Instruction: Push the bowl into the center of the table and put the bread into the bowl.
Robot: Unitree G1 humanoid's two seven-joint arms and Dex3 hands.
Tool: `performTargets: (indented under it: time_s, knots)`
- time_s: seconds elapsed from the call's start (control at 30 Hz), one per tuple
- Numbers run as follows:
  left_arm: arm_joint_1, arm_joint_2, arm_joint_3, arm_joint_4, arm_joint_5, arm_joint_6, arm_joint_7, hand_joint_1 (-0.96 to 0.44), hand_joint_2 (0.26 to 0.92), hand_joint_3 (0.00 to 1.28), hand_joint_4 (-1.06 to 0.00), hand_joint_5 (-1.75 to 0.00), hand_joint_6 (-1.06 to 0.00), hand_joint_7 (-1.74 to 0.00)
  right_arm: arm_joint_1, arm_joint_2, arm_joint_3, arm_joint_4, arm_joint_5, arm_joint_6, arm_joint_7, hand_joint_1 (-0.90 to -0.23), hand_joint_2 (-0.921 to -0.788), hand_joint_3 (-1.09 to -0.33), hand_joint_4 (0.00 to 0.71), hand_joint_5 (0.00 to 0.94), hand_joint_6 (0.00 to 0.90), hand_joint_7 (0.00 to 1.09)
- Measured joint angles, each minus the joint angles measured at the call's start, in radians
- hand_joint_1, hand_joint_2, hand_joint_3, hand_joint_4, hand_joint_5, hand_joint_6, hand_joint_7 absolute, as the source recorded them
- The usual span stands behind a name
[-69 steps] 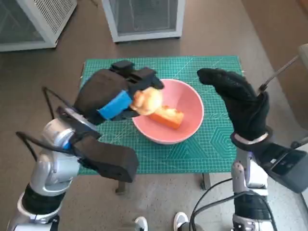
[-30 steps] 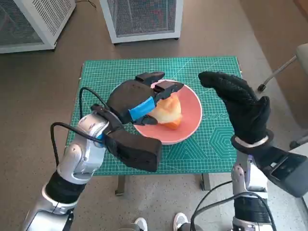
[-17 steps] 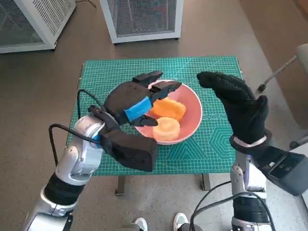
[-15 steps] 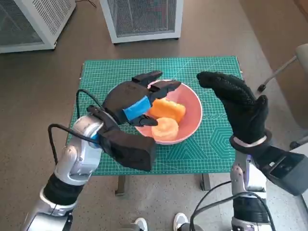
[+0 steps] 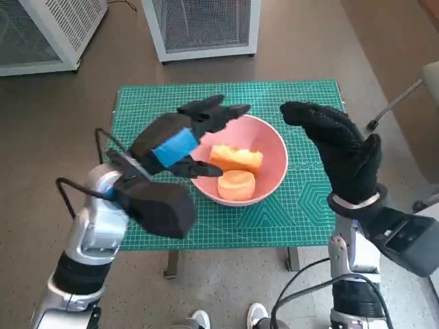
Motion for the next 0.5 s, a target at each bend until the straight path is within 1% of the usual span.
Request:
performTargets:
  time_s: [0.13,0.17,0.2,0.23,0.27,0.3,0.33,0.4,0.5]
  knots:
    - [0.020,-0.030,0.067,0.021,-0.109,-0.094,0.049,-0.45,0.917,0.06,-0.20,0.00,-0.33,-0.12,-0.001,-0.008,-0.003,-0.004,0.000,0.006,-0.001,-0.441,-0.921,-0.495,0.454,0.008,0.001,0.70]
    - [0.022,-0.044,0.084,0.030,-0.139,-0.124,0.062,-0.46,0.918,0.10,-0.21,-0.01,-0.31,-0.15,-0.002,-0.010,-0.004,-0.005,0.000,0.009,-0.002,-0.438,-0.921,-0.494,0.448,0.005,0.002,0.69]
    - [0.023,-0.057,0.098,0.039,-0.169,-0.152,0.074,-0.47,0.919,0.13,-0.21,0.00,-0.24,-0.27,-0.003,-0.011,-0.004,-0.007,-0.001,0.011,-0.005,-0.436,-0.921,-0.493,0.443,0.003,0.003,0.69]
    - [0.024,-0.072,0.110,0.047,-0.198,-0.178,0.084,-0.48,0.920,0.17,-0.21,0.00,-0.16,-0.41,-0.005,-0.011,-0.004,-0.009,-0.002,0.014,-0.010,-0.432,-0.921,-0.493,0.432,0.002,0.004,0.69]
    - [0.025,-0.083,0.119,0.051,-0.223,-0.196,0.091,-0.49,0.920,0.18,-0.22,0.00,-0.12,-0.47,-0.008,-0.011,-0.004,-0.011,-0.003,0.016,-0.014,-0.431,-0.921,-0.493,0.428,0.001,0.004,0.69]
    - [0.026,-0.099,0.129,0.055,-0.249,-0.220,0.100,-0.50,0.920,0.23,-0.21,0.00,-0.08,-0.52,-0.012,-0.011,-0.003,-0.013,-0.005,0.018,-0.019,-0.423,-0.921,-0.494,0.415,0.001,0.005,0.69]
    - [0.027,-0.114,0.136,0.058,-0.277,-0.243,0.105,-0.51,0.921,0.26,-0.21,0.00,-0.05,-0.56,-0.017,-0.010,-0.003,-0.016,-0.008,0.019,-0.027,-0.418,-0.921,-0.496,0.407,0.000,0.006,0.69]
    - [0.028,-0.145,0.147,0.065,-0.329,-0.285,0.111,-0.52,0.921,0.31,-0.20,0.00,-0.03,-0.56,-0.029,-0.010,-0.002,-0.022,-0.012,0.023,-0.044,-0.411,-0.921,-0.496,0.393,0.000,0.006,0.69]
    - [0.028,-0.183,0.158,0.084,-0.397,-0.338,0.111,-0.54,0.921,0.35,-0.19,0.00,-0.01,-0.54,-0.049,-0.009,-0.001,-0.034,-0.029,0.034,-0.070,-0.405,-0.916,-0.488,0.380,0.000,0.021,0.69]
